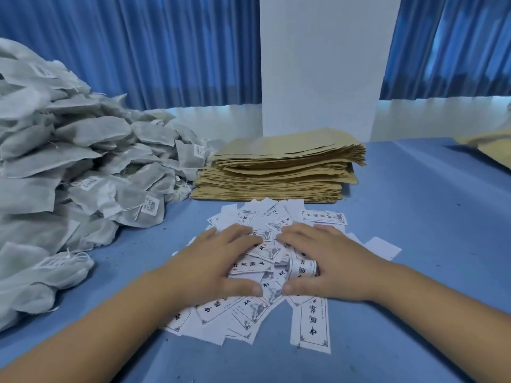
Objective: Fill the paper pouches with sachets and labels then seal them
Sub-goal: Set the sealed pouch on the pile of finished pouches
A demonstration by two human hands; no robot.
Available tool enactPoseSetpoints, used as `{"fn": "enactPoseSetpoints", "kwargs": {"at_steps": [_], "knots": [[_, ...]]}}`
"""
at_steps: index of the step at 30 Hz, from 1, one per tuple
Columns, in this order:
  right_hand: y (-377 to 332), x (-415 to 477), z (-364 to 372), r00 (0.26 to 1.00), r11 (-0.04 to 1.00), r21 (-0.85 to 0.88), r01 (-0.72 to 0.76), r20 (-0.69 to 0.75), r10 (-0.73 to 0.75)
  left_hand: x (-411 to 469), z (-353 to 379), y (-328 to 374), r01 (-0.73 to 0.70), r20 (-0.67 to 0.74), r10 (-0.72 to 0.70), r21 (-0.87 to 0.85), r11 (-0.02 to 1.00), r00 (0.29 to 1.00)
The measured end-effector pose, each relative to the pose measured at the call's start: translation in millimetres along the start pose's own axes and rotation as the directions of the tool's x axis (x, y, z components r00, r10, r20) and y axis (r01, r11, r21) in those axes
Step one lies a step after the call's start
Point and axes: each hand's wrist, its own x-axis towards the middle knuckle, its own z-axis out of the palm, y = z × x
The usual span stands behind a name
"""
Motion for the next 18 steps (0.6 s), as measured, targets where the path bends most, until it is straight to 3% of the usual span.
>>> {"fn": "enactPoseSetpoints", "kwargs": {"at_steps": [3,5,8,12,15,18], "knots": [[0.2,-3.3,-1.4,1.0,1.0,0.028,0.0,-0.031,0.001,16.2,-3.5,-8.2,0.008,0.025,-0.008,0.007,1.0,1.0],[0.6,-5.6,-6.4,0.999,0.997,0.075,0.025,-0.022,-0.023,25.7,-7.7,-12.0,0.053,0.029,-0.048,-0.17,0.984,0.998],[0.7,-4.2,-18.0,0.998,0.969,0.242,0.06,-0.031,-0.054,36.9,-15.7,-20.4,0.096,-0.038,-0.144,-0.582,0.807,0.989],[3.9,18.4,-32.6,0.993,0.945,0.326,0.02,-0.117,0.019,40.3,-17.8,-38.5,0.07,-0.22,-0.332,-0.731,0.679,0.917],[11.1,56.3,-39.6,0.978,0.988,0.146,-0.06,-0.191,0.088,44.4,-5.5,-46.1,0.091,-0.311,-0.405,-0.688,0.72,0.859],[18.7,105.1,-49.1,0.949,0.991,0.005,-0.13,-0.288,0.126,46.3,3.1,-52.0,0.122,-0.318,-0.357,-0.572,0.811,0.878]]}}
